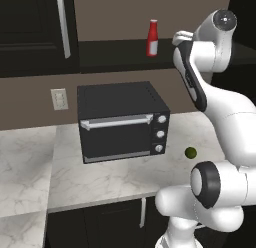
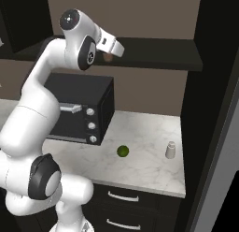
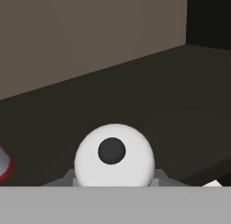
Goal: There are various items on the counter. Only move the condiments/shakers into the cabinet.
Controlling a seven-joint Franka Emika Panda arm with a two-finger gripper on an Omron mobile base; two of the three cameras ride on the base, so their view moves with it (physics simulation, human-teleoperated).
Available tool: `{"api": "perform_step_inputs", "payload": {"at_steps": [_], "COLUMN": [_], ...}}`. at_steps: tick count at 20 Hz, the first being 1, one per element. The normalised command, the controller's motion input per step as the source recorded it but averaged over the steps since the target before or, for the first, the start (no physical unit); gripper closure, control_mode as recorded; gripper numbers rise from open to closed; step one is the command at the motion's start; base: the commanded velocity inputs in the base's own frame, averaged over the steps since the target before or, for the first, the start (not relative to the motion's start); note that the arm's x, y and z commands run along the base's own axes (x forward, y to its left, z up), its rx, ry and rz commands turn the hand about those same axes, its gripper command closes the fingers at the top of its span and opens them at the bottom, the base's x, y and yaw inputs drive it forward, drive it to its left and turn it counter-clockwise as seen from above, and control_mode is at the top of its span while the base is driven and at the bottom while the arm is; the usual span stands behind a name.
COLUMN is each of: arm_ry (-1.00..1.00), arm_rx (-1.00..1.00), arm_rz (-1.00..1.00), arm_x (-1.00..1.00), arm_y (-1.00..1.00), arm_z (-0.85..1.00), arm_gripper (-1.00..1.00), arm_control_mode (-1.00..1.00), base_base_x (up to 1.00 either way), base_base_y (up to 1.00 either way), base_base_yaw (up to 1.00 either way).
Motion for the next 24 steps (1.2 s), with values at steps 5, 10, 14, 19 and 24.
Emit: {"api": "perform_step_inputs", "payload": {"at_steps": [5,10,14,19,24], "arm_ry": [-0.01,0.0,0.0,-0.01,0.0], "arm_rx": [0.05,0.0,0.0,0.0,0.0], "arm_rz": [0.01,0.0,0.0,0.01,0.0], "arm_x": [-0.06,0.17,0.39,0.43,0.43], "arm_y": [0.0,0.12,0.44,0.22,0.0], "arm_z": [0.28,0.02,-0.03,-0.04,-0.11], "arm_gripper": [1.0,1.0,1.0,1.0,1.0], "arm_control_mode": [-1.0,-1.0,-1.0,-1.0,-1.0], "base_base_x": [0.0,0.0,0.0,0.0,0.0], "base_base_y": [0.0,0.0,0.0,0.0,0.0], "base_base_yaw": [0.0,0.0,0.0,0.0,0.0]}}
